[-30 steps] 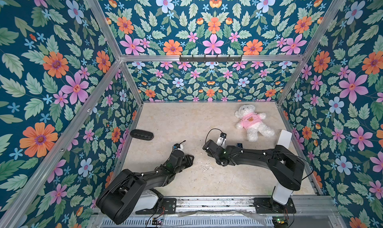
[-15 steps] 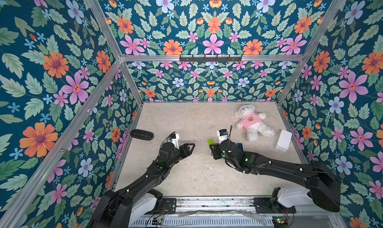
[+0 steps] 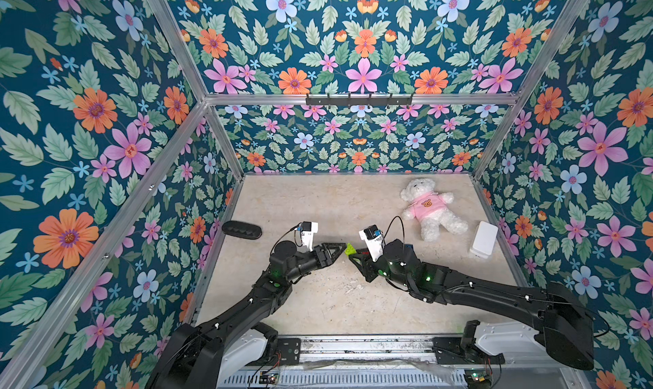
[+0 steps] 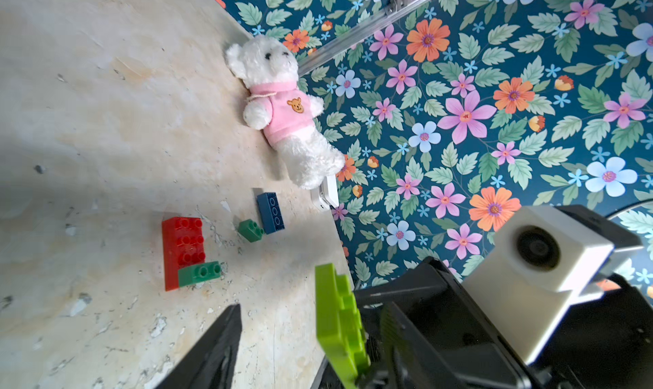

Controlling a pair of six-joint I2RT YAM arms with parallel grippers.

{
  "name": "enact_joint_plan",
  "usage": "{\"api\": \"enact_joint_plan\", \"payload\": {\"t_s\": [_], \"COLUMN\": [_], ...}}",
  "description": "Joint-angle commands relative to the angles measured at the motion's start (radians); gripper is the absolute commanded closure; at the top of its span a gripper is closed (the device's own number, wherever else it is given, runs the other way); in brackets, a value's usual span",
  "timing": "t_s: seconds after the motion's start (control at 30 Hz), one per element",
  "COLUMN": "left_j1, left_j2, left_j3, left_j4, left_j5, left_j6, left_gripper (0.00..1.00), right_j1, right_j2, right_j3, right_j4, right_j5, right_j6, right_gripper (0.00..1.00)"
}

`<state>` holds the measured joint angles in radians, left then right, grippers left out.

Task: Assemble the number 5 with lego
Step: Adjust the lego brick.

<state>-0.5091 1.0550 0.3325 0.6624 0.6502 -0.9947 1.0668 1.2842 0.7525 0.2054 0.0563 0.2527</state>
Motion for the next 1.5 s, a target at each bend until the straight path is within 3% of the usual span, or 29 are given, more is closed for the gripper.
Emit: {"api": "enact_joint_plan", "payload": {"t_s": [0.0,0.33,0.43,0.5,0.7,0.9,1.33,1.47], "left_j1": [-0.018,-0.028,-0.032,-0.035,-0.036,-0.037,-0.037,-0.037], "left_j2": [0.028,0.047,0.046,0.040,0.031,0.040,0.044,0.045], "left_j3": [0.012,0.009,0.013,0.019,0.021,0.021,0.007,0.004], "left_j4": [0.087,0.138,0.121,0.092,0.051,0.054,0.065,0.065], "left_j5": [0.003,-0.009,-0.014,-0.023,-0.043,-0.046,-0.049,-0.052], "left_j6": [-0.022,-0.040,-0.028,-0.006,0.018,0.016,0.008,0.008], "left_gripper": [0.38,0.79,0.86,0.86,0.86,0.86,0.86,0.85], "right_j1": [0.008,0.009,0.010,0.010,0.009,0.009,0.017,0.019], "right_j2": [-0.001,0.009,0.012,0.016,0.073,0.115,0.167,0.176], "right_j3": [-0.002,0.018,0.040,0.066,0.171,0.198,0.251,0.262], "right_j4": [0.049,0.011,-0.034,-0.085,-0.260,-0.300,-0.342,-0.356], "right_j5": [-0.019,-0.041,-0.037,-0.022,-0.035,-0.026,0.024,0.034], "right_j6": [-0.015,-0.023,-0.011,0.009,0.024,0.031,0.036,0.035], "right_gripper": [0.85,0.81,0.69,0.57,0.48,0.47,0.61,0.71]}}
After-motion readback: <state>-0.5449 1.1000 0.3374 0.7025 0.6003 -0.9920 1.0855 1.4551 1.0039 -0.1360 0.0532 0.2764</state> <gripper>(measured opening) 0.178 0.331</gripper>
